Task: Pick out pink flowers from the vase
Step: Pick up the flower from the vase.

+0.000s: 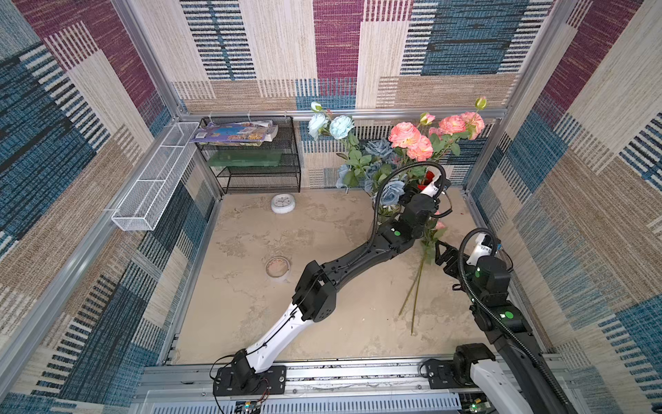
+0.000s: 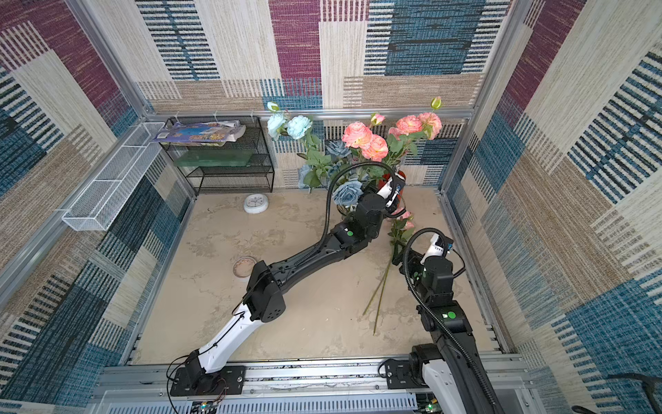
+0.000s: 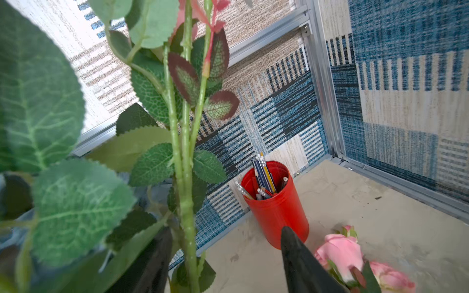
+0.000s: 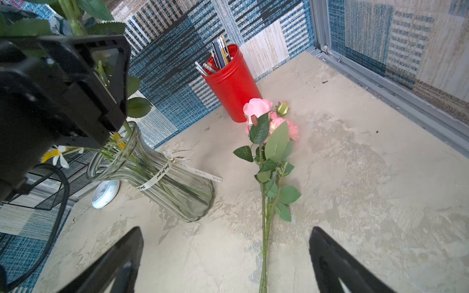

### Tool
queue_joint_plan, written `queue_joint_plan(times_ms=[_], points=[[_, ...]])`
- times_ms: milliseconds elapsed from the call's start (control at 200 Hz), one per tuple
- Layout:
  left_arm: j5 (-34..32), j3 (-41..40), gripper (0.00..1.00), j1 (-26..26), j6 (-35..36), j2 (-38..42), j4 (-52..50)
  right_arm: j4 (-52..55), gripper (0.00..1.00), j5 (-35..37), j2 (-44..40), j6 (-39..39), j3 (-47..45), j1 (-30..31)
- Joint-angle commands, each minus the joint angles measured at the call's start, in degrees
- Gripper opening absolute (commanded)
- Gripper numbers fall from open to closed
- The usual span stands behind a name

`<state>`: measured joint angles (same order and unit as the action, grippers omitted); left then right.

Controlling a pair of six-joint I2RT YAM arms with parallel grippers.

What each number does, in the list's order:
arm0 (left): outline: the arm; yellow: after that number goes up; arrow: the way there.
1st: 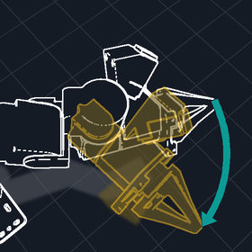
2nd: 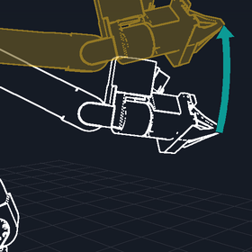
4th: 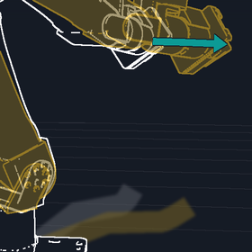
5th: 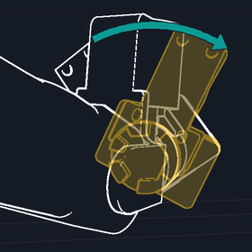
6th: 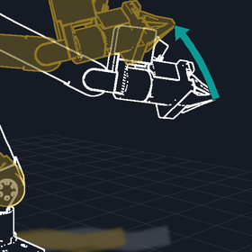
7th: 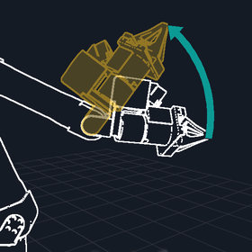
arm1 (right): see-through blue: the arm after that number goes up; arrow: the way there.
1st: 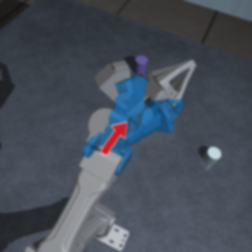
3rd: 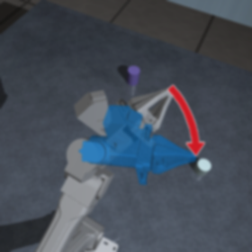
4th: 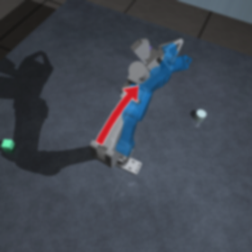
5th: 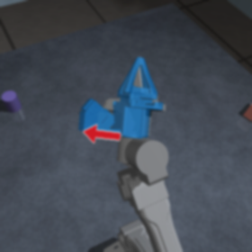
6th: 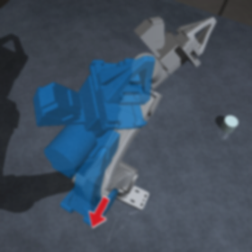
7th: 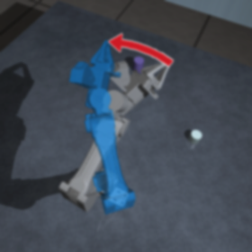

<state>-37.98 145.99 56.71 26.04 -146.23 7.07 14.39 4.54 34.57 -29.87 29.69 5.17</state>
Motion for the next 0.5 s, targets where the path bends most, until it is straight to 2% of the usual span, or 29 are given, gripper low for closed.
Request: queue_joint_plan(times_ms=[0,120,351,496], points=[[-2.8,1.8,0.65,-0.7,1.1,-1.3,2.4,-1.0,0.96,0.9,-0.2,0.6,0.5,0.0],[-3.2,1.8,0.61,-1.8,-0.7,-1.7,2.4,-0.1,0.96,1.7,-0.7,0.8,0.7,0.0],[-0.7,1.2,0.27,-2.4,-3.7,-1.1,-0.4,0.3,0.96,2.0,-1.3,0.6,0.5,-0.1],[4.4,-2.3,0.13,-2.4,-6.6,1.3,-0.9,0.5,0.96,2.4,-1.5,0.8,0.4,-0.3]])
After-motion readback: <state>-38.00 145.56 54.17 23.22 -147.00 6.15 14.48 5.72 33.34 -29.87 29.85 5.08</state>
